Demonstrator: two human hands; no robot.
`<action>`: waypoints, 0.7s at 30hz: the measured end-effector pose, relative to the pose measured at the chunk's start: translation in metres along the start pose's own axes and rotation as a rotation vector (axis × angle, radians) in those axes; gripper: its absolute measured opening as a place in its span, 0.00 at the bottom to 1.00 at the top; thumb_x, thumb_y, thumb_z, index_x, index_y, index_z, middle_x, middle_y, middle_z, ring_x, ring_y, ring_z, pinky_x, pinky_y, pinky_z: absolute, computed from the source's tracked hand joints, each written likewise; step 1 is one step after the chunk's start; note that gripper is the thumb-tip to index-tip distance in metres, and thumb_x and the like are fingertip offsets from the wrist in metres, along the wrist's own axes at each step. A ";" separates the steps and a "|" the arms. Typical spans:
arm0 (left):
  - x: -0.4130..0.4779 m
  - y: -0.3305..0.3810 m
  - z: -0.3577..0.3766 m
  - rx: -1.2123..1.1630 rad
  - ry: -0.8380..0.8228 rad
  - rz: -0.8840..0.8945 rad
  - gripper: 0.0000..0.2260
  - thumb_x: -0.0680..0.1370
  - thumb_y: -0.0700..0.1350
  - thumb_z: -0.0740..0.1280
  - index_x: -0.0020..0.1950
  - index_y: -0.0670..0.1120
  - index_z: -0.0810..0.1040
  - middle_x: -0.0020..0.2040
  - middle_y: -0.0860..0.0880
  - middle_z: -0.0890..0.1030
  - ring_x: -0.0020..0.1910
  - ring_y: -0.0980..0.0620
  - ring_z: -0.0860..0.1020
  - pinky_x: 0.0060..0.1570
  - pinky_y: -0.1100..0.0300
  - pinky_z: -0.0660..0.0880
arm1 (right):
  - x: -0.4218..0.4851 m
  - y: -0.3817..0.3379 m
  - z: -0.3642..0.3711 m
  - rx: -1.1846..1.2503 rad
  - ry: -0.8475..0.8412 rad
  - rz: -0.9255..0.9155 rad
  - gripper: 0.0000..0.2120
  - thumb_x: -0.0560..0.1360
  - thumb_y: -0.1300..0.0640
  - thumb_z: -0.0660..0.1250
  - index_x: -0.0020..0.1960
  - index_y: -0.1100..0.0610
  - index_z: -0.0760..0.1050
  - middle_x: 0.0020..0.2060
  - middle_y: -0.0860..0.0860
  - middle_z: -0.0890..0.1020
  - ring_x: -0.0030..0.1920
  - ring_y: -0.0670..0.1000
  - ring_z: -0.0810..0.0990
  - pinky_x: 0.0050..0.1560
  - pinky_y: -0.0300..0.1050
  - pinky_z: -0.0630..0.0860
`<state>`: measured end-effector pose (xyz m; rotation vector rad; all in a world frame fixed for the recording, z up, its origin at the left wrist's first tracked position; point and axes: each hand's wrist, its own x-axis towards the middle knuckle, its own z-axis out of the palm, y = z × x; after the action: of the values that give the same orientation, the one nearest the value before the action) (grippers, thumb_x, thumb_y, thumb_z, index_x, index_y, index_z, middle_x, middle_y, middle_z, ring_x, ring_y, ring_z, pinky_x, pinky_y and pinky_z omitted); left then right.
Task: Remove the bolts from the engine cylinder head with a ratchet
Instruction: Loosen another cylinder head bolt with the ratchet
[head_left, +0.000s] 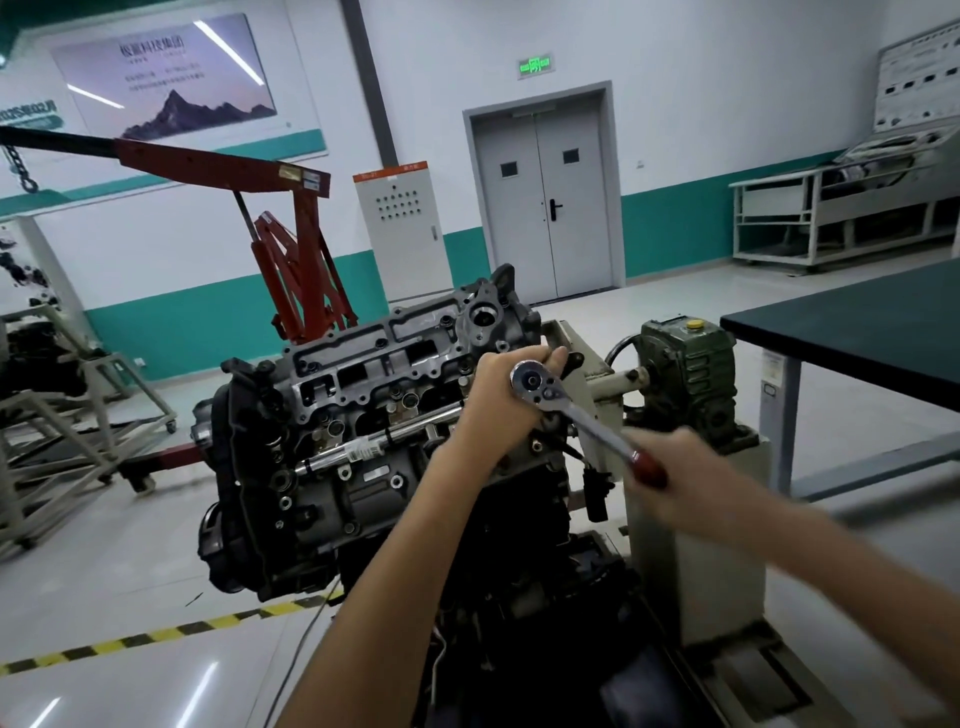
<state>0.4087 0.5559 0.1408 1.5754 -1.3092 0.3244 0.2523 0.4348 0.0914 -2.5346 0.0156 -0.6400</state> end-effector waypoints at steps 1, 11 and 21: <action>0.003 0.000 -0.004 0.032 -0.054 0.003 0.21 0.80 0.41 0.64 0.28 0.46 0.65 0.24 0.51 0.66 0.25 0.56 0.62 0.29 0.62 0.62 | 0.010 0.007 -0.022 -0.131 -0.045 -0.047 0.06 0.72 0.64 0.65 0.41 0.54 0.72 0.28 0.45 0.74 0.26 0.42 0.73 0.28 0.38 0.74; -0.002 -0.005 0.032 -0.183 0.395 0.022 0.22 0.82 0.40 0.59 0.29 0.34 0.63 0.23 0.37 0.64 0.22 0.43 0.61 0.22 0.51 0.56 | -0.008 -0.009 0.037 0.117 0.214 0.109 0.05 0.70 0.65 0.67 0.44 0.60 0.73 0.27 0.51 0.74 0.25 0.46 0.72 0.29 0.38 0.72; -0.003 -0.003 0.007 -0.066 0.101 -0.019 0.20 0.81 0.40 0.63 0.30 0.34 0.65 0.26 0.39 0.67 0.26 0.43 0.62 0.28 0.51 0.62 | -0.007 -0.022 0.042 0.206 0.146 0.093 0.10 0.70 0.69 0.65 0.35 0.56 0.69 0.25 0.51 0.72 0.24 0.47 0.70 0.26 0.38 0.70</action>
<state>0.4073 0.5513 0.1337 1.4962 -1.2151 0.3411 0.2623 0.4748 0.0676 -2.2719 0.1135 -0.7482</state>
